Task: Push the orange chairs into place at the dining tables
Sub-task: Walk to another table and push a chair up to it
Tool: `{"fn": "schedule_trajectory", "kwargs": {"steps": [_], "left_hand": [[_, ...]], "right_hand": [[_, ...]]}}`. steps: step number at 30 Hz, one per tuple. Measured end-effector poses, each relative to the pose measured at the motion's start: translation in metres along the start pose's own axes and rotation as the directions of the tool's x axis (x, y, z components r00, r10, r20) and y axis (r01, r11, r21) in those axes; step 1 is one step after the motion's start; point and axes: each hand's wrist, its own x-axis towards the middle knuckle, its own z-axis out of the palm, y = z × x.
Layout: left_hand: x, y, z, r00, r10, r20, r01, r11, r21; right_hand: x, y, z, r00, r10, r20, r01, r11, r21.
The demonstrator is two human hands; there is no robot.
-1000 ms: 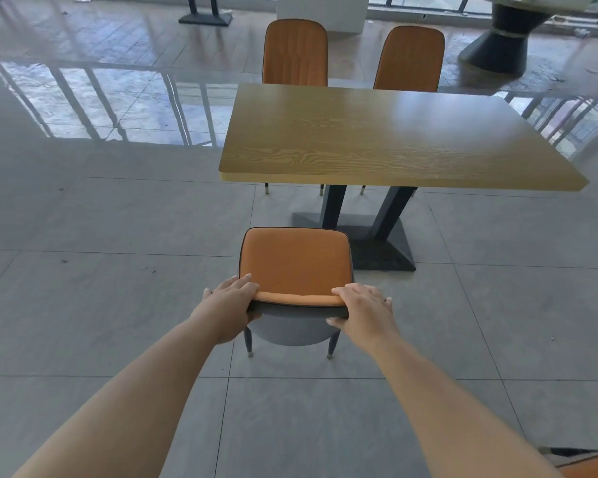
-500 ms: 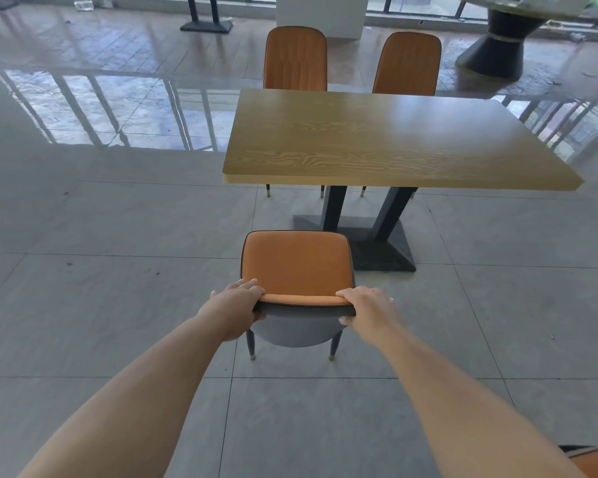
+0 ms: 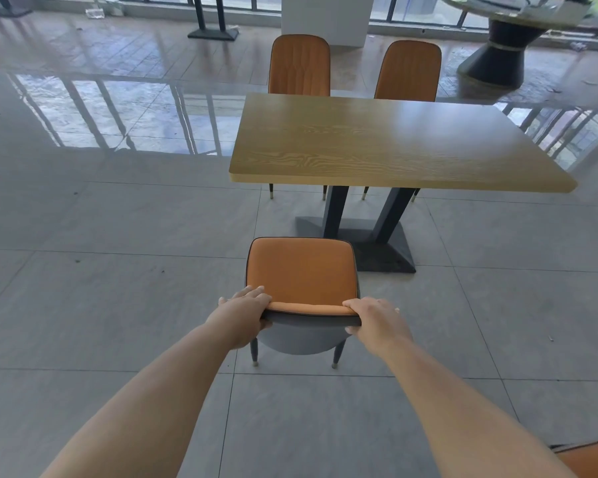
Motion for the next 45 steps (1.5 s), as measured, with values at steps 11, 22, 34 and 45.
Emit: {"fn": "schedule_trajectory", "kwargs": {"steps": [11, 22, 34, 45], "left_hand": [[-0.004, 0.004, 0.010, 1.000, 0.007, -0.005, -0.007, 1.000, 0.010], [-0.006, 0.008, 0.013, 1.000, 0.013, -0.010, -0.013, 1.000, -0.001], [-0.010, 0.014, 0.012, 1.000, -0.012, -0.019, 0.011, 1.000, -0.027], [-0.022, 0.023, -0.001, 0.993, 0.001, -0.122, 0.002, 1.000, 0.021]], "right_hand": [[-0.013, 0.004, 0.000, 1.000, 0.003, -0.008, -0.003, 1.000, -0.013], [-0.020, 0.007, 0.002, 1.000, 0.000, -0.030, -0.001, 1.000, -0.028], [-0.015, 0.014, 0.007, 1.000, 0.002, -0.017, -0.003, 0.999, -0.044], [-0.012, 0.011, -0.016, 0.995, -0.080, 0.060, 0.083, 0.995, -0.049]]}}
